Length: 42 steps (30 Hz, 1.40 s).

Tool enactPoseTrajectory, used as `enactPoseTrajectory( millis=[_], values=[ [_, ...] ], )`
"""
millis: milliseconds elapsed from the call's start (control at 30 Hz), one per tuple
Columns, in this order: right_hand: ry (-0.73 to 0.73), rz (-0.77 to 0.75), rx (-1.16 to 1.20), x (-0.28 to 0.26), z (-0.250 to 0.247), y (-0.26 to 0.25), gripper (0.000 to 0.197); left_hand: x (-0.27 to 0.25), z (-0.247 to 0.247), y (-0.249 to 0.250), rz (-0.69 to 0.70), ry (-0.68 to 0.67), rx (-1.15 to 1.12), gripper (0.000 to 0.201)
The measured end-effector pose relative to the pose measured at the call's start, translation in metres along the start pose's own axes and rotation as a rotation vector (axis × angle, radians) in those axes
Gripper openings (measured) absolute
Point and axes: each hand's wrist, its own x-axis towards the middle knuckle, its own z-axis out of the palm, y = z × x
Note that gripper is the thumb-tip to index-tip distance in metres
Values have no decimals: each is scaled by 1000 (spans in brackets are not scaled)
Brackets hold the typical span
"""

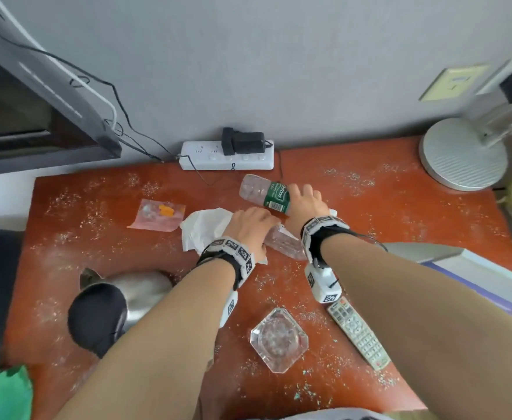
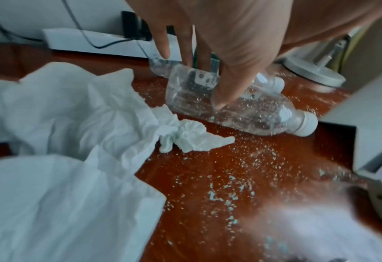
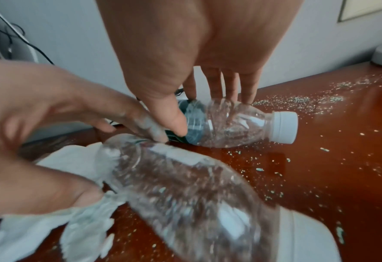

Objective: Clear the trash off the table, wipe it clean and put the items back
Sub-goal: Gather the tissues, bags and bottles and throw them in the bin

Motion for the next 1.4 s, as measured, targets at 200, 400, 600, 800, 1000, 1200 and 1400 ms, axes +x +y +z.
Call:
enactPoseTrajectory(
  millis=[200, 400, 600, 800, 1000, 1200, 1400],
  values=[
    [-59, 41, -31, 19, 16, -3, 58, 21, 18, -7, 146, -72, 42, 54],
    [-17, 131, 63, 16, 15, -5, 57, 21, 21, -18, 165, -60, 27, 56],
    [150, 155, 150, -4, -14, -12, 49, 6, 6, -23, 115, 25, 38, 64],
    [259, 128, 171, -43, -36, -11, 49, -23, -13, -18, -10, 141, 54, 66],
    [288, 64, 257, -93, -39, -11, 67, -79, -31, 1, -356, 232, -2, 61],
    [346, -44, 338, -163, -26, -9, 57, -155, -14, 48, -675, 378, -248, 71],
    [259, -175, 293, -246, 21, 14, 61, -241, 39, 128, -800, 375, -253, 72]
  ],
)
